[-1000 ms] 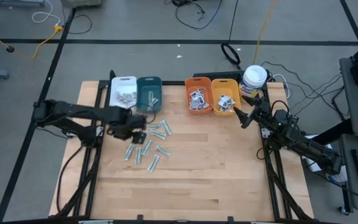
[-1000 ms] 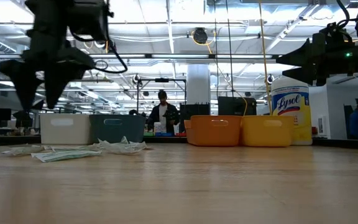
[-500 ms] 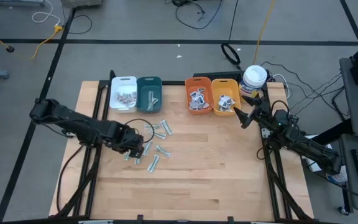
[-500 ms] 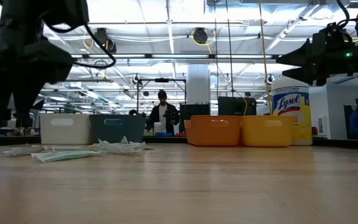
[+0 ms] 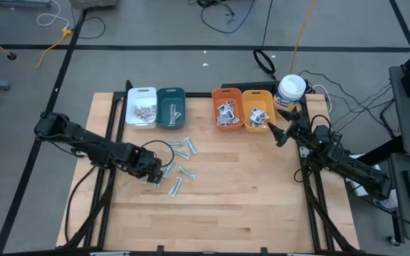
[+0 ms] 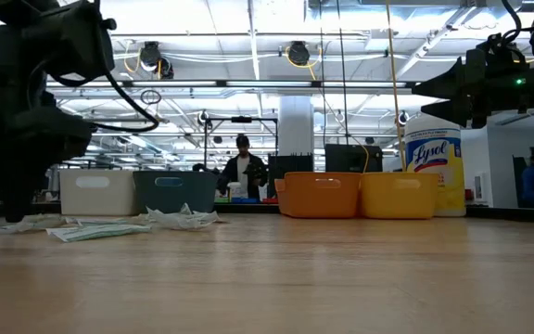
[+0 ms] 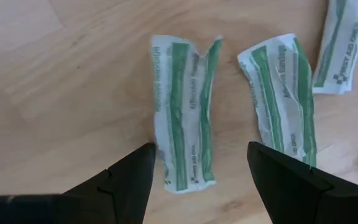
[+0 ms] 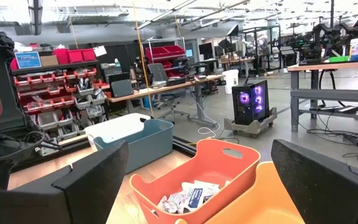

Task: Pick & Place First Aid Supplies
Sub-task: Put the bandage pack into the blue bin

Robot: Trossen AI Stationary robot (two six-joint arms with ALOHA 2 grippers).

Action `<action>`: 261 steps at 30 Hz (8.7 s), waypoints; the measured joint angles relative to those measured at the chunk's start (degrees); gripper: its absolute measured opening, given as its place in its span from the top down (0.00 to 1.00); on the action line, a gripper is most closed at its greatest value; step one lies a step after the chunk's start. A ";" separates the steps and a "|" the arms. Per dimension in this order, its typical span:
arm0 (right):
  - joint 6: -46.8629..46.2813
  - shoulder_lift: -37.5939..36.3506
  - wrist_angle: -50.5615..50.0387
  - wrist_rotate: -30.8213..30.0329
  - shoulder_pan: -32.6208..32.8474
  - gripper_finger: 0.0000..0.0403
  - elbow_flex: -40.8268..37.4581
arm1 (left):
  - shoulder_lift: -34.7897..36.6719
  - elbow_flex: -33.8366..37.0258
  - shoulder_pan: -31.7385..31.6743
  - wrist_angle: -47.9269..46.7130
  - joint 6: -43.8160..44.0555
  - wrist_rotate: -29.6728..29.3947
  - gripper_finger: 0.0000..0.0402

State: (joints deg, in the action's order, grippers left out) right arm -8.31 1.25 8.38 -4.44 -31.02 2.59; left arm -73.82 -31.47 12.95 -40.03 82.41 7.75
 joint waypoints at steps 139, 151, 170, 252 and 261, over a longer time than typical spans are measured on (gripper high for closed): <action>0.01 -0.01 -0.02 0.01 0.02 0.03 -0.02 | -14.73 -40.33 -39.61 -25.80 -30.53 -5.79 0.41; -0.01 -0.01 -0.02 0.01 0.00 0.03 -0.02 | -6.63 -28.58 -18.84 -25.77 -8.96 -5.77 0.41; 0.00 0.01 -0.02 0.01 0.01 0.03 -0.01 | -6.54 -22.19 3.51 -17.99 15.53 -5.72 0.41; 0.00 -0.01 -0.01 0.01 0.01 0.03 -0.01 | -17.50 -49.32 -48.23 -36.05 -38.27 -2.76 1.00; 0.01 -0.01 -0.02 0.01 0.02 0.03 -0.02 | -27.33 -56.97 -55.20 -36.93 -46.13 -2.94 1.00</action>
State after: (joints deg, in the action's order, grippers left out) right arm -8.30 1.24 8.36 -4.43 -31.00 2.57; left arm -101.15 -88.44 -42.25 -76.96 36.28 4.81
